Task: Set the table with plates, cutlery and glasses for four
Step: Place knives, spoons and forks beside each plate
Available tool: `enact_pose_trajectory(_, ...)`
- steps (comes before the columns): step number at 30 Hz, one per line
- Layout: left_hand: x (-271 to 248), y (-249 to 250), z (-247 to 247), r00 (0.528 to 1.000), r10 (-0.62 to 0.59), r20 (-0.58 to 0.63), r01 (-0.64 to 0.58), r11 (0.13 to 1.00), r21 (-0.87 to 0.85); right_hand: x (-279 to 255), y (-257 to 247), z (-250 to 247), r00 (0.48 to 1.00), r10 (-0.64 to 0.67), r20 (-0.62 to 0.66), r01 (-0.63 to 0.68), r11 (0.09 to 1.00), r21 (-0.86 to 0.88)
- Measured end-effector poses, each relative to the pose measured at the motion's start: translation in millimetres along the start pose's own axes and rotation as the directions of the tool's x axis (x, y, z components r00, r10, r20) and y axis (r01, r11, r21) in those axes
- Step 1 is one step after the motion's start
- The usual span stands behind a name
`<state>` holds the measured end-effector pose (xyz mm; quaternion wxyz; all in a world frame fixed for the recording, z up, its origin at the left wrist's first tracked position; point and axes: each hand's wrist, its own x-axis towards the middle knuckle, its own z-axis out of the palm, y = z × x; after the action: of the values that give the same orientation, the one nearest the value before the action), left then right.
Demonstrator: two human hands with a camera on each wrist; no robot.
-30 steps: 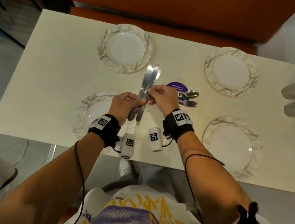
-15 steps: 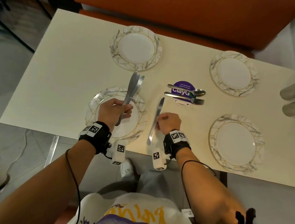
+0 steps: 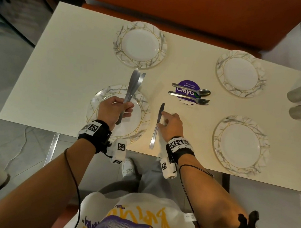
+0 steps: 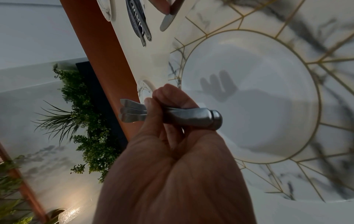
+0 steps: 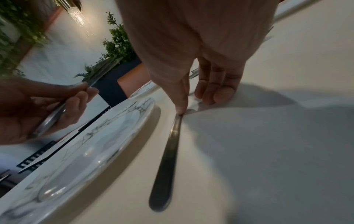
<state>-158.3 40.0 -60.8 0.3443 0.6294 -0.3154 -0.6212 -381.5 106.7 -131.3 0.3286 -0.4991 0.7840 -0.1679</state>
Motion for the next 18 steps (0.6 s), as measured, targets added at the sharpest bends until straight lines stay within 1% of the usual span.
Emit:
enact_pose_trajectory(8,-1,0,4,1.0,0.022,0.0,-0.022,0.998,0.053,1,-5,10,0.996,-0.062,0.061,0.064,0.997,-0.03)
enact_pose_trajectory(12,1,-2,3,1.0,0.026,0.001,-0.026,0.997,0.069,1,-5,11,0.996,-0.08,0.049,0.081,0.996,-0.022)
enact_pose_trajectory(18,2,-3,5,1.0,0.009,0.028,-0.011,0.999,0.048,0,-4,10,0.997,-0.069,0.043,0.07,0.997,-0.012)
